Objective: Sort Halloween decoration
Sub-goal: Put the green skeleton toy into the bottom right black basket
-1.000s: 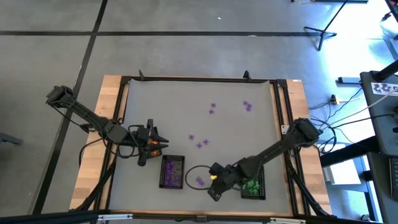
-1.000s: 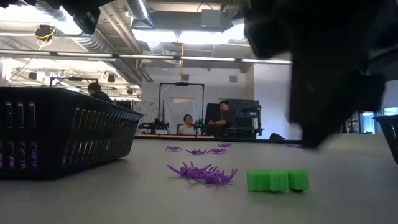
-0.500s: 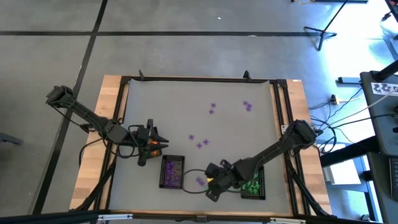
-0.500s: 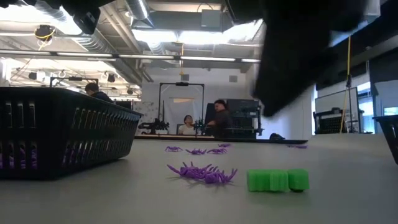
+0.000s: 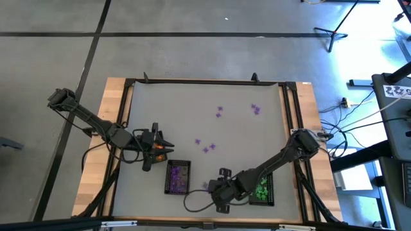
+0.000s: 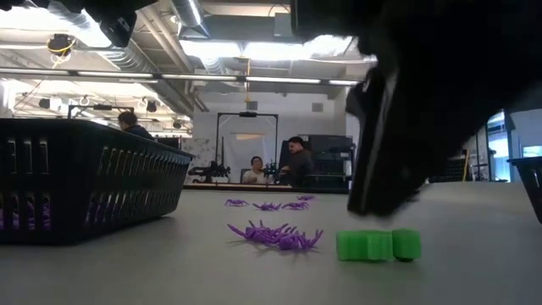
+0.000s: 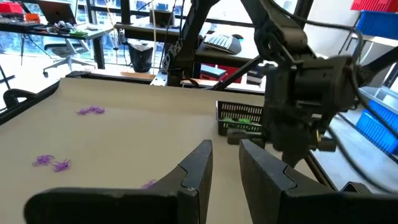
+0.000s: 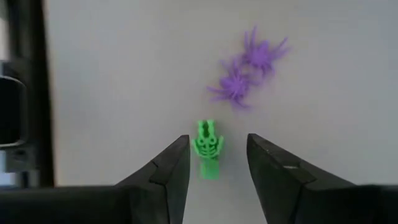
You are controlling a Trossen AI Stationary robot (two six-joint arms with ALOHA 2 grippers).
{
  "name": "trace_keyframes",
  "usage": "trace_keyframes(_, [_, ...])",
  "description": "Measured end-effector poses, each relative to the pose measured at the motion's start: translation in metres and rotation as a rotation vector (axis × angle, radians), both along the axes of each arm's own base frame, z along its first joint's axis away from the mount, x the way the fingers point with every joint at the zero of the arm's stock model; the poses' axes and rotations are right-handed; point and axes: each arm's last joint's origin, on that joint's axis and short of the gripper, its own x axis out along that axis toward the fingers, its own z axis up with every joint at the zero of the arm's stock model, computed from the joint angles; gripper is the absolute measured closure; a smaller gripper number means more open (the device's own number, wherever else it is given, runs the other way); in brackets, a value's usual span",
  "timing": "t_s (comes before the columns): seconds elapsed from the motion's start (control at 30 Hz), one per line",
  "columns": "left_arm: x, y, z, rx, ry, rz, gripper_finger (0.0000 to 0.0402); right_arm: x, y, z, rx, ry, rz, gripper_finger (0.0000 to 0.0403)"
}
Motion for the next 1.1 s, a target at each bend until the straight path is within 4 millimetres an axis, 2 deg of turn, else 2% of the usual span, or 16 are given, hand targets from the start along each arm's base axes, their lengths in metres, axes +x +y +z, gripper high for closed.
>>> trace_keyframes(0.17, [0.000, 0.000, 0.000, 0.001, 0.001, 0.000, 0.0327, 0.002, 0.000, -0.016, -0.014, 0.041, 0.007, 0.0246])
trace_keyframes(0.37, [0.000, 0.000, 0.000, 0.001, 0.002, 0.000, 0.0327, -0.004, -0.001, -0.021, -0.060, 0.108, -0.026, 0.0252])
trace_keyframes(0.47, [0.000, 0.000, 0.000, 0.002, 0.004, 0.000, 0.0327, -0.007, -0.002, -0.021, -0.081, 0.117, -0.055, 0.0281])
trace_keyframes(0.57, [0.000, 0.000, 0.000, 0.002, 0.004, 0.000, 0.0327, -0.007, -0.003, -0.018, -0.077, 0.127, -0.073, 0.0330])
trace_keyframes(0.63, [0.000, 0.000, 0.000, 0.002, 0.004, 0.000, 0.0327, -0.006, -0.002, -0.014, -0.077, 0.141, -0.073, 0.0370])
trace_keyframes(0.7, [0.000, 0.000, 0.000, 0.002, 0.004, 0.000, 0.0327, -0.005, -0.001, -0.009, -0.084, 0.163, -0.072, 0.0388])
trace_keyframes(0.93, [0.000, 0.000, 0.000, 0.002, 0.004, 0.000, 0.0327, -0.001, 0.000, 0.035, -0.135, 0.198, -0.162, 0.0353])
trace_keyframes(1.1, [0.000, 0.000, 0.000, 0.002, 0.004, 0.000, 0.0327, -0.005, 0.005, 0.061, -0.158, 0.226, -0.184, 0.0376])
